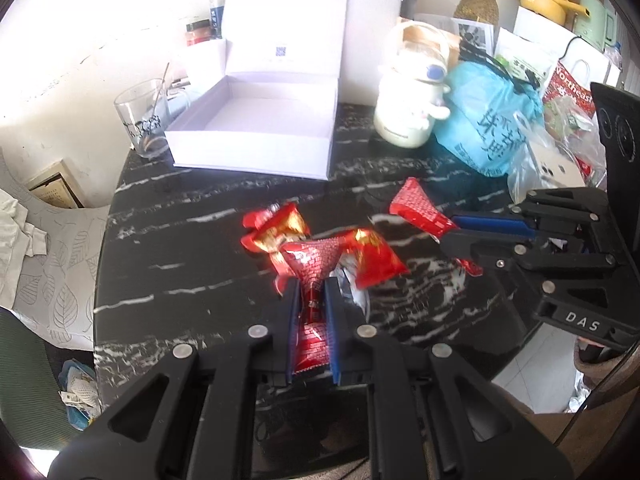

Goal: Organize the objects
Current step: 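Carry the red candy with the right tool into the lavender box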

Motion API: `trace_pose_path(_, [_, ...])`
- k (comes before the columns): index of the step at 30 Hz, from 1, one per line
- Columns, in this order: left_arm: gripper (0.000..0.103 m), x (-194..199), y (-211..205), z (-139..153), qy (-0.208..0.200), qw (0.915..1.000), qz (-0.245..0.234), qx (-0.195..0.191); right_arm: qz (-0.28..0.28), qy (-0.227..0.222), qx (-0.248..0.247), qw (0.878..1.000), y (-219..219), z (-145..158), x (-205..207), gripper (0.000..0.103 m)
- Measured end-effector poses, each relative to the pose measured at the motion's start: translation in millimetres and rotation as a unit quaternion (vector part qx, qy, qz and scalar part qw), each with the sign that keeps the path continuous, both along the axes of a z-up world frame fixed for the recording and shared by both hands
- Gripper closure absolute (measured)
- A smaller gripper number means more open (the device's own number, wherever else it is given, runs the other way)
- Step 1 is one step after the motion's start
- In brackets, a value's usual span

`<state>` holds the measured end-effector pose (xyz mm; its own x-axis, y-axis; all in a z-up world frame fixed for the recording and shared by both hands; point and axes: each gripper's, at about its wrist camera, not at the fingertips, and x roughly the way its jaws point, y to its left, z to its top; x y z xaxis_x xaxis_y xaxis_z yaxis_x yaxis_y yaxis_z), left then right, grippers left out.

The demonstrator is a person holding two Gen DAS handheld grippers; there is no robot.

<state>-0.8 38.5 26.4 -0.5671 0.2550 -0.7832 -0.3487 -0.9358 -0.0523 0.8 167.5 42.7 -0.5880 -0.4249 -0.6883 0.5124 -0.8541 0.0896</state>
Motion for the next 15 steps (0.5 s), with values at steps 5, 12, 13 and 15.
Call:
trace_pose_path(5, [0.091, -26.2, -1.6, 13.1, 0.011, 0.9999, 0.009, -0.007, -0.004, 0.006, -0.003, 1.0, 1.5, 8.7, -24.0, 0.091])
trace_pose_path(12, [0.091, -68.2, -3.4, 24.2, 0.015, 0.9996, 0.018, -0.019, -0.019, 0.008, -0.002, 1.0, 5.4, 11.6, -63.3, 0.091])
trace_pose_path(13, [0.091, -73.8, -3.0, 25.0, 0.016, 0.9995, 0.019, -0.02, -0.022, 0.009, -0.001, 1.0, 5.4, 12.4, -68.2, 0.091])
trace_pose_path(15, [0.091, -85.5, -2.3, 26.0, 0.018, 0.9994, 0.019, -0.022, -0.026, 0.011, 0.002, 1.0, 5.0, 14.2, -78.6, 0.091])
